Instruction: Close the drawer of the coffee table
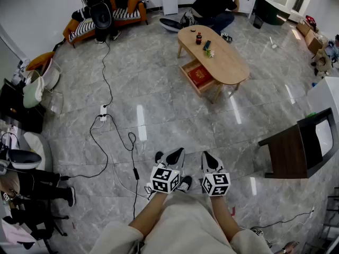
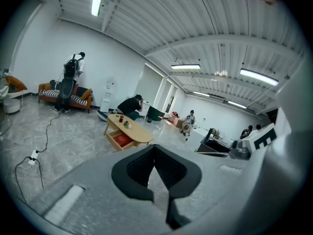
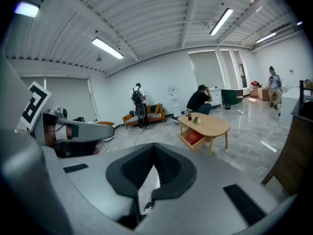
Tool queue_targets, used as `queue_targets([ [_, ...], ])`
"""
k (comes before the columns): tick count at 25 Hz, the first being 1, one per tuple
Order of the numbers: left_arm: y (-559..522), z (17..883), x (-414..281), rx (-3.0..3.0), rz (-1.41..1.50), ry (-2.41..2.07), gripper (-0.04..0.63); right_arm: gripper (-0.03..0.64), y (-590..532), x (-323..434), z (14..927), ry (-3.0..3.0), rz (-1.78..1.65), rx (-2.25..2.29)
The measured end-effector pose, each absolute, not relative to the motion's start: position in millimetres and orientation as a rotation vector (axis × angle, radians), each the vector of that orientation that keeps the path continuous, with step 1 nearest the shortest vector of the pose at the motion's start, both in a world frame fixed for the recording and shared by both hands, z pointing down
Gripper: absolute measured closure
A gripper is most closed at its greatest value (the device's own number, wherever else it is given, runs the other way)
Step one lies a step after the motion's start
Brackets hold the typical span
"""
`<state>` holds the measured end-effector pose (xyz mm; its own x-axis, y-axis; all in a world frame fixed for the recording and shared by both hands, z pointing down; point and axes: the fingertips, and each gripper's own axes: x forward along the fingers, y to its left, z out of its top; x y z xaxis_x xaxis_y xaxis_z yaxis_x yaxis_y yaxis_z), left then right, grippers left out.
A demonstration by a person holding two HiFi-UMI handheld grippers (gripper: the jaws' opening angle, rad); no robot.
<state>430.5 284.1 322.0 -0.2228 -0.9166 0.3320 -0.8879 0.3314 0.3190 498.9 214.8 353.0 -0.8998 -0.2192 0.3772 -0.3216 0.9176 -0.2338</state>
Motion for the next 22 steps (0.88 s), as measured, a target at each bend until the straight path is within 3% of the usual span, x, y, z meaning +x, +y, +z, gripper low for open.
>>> queue_targets([
  [12,297,328,401,1.611,-0.050,-2.073,0.586,0.601,221,454,358,-2.744,0.598,0.401],
  [22,279,319,303,1.657,-0.043,-2.056,0.586,0.601,197,382,348,-2.760,0.536,0.498],
])
